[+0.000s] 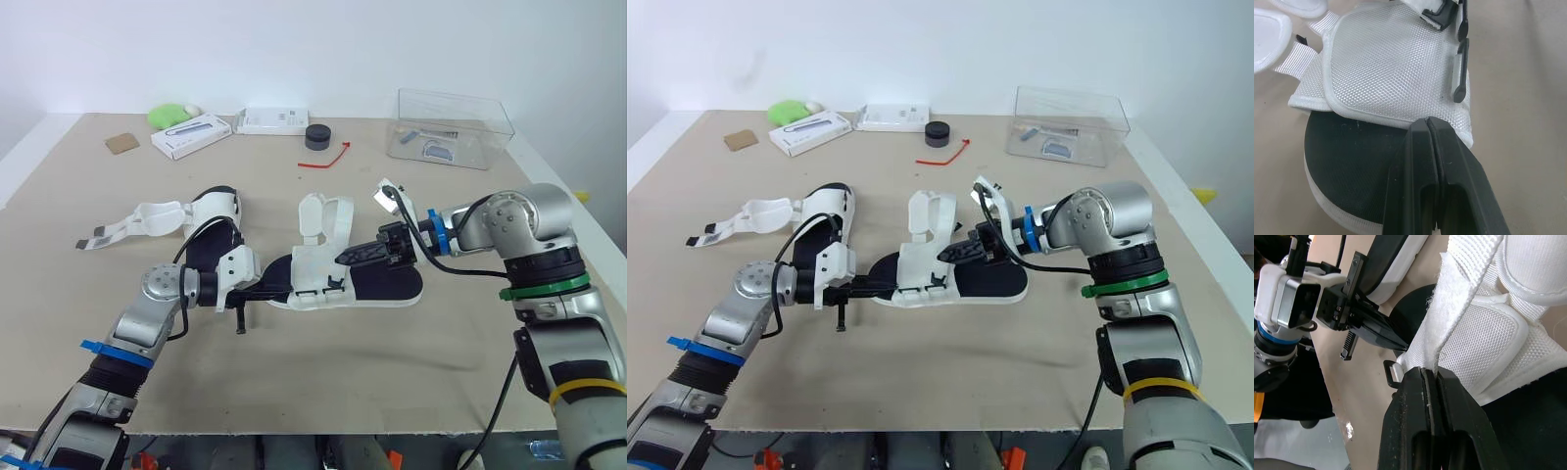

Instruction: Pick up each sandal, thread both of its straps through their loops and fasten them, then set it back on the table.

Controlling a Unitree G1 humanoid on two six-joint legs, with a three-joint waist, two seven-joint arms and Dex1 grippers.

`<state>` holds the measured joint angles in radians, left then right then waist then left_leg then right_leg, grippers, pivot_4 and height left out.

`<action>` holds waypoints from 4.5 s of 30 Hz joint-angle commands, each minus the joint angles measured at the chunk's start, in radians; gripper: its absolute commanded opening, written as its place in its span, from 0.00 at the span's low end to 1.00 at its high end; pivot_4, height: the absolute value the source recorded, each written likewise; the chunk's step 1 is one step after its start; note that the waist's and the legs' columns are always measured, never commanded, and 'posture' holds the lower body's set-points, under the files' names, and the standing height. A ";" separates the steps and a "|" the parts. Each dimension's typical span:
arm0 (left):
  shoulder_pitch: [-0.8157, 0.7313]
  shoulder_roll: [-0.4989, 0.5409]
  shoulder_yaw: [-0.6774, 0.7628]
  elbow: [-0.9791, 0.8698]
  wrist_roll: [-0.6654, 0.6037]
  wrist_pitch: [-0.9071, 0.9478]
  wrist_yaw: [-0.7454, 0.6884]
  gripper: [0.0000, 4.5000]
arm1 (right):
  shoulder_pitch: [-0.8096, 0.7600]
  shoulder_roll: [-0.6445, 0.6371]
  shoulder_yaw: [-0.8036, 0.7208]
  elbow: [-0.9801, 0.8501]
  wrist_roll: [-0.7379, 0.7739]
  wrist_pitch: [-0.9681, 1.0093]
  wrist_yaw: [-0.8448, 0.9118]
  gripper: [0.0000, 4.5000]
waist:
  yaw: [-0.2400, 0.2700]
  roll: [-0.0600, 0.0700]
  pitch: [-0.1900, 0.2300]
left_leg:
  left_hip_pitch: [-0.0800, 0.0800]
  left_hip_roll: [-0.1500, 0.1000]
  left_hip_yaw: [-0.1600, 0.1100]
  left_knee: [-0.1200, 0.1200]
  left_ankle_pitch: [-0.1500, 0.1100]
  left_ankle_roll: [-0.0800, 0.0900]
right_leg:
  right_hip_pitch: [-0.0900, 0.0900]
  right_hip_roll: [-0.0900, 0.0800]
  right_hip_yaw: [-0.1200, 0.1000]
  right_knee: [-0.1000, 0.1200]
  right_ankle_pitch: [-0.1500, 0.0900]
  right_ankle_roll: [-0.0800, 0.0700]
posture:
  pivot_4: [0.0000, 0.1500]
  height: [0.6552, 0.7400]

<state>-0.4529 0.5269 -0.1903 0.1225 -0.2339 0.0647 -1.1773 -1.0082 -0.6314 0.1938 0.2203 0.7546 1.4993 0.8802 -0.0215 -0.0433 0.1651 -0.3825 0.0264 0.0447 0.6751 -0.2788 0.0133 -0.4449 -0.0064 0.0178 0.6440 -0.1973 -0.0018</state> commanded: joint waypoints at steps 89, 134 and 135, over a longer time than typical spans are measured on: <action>-0.008 -0.009 -0.028 0.017 0.055 -0.029 0.013 0.00 | -0.048 -0.014 -0.062 0.035 0.498 0.115 -0.422 0.02 | 0.000 0.001 0.000 | -0.002 0.000 -0.002 0.000 0.000 0.000 | 0.000 0.000 -0.002 -0.001 0.000 0.000 | 1.00 1.00; 0.000 -0.012 -0.036 0.024 0.074 -0.048 0.016 0.00 | -0.048 -0.032 -0.037 0.251 0.820 0.115 -0.716 0.02 | 0.000 0.001 0.000 | -0.003 0.000 -0.003 0.000 0.000 0.001 | 0.000 0.000 -0.002 -0.002 0.000 0.000 | 1.00 1.00; 0.000 -0.013 -0.036 0.026 0.074 -0.049 0.016 0.00 | -0.046 -0.032 -0.036 0.253 0.825 0.115 -0.722 0.02 | 0.000 0.001 0.000 | -0.003 0.000 -0.003 0.000 0.000 0.001 | 0.000 -0.001 -0.002 -0.002 0.000 0.000 | 1.00 1.00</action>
<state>-0.4602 0.5184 -0.2051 0.1386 -0.1750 0.0185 -1.1604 -1.0531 -0.6556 0.1601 0.4775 1.5472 1.6117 0.1675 -0.0213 -0.0425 0.1652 -0.3859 0.0264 0.0422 0.6753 -0.2790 0.0138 -0.4453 -0.0069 0.0155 0.6419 -0.1973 -0.0020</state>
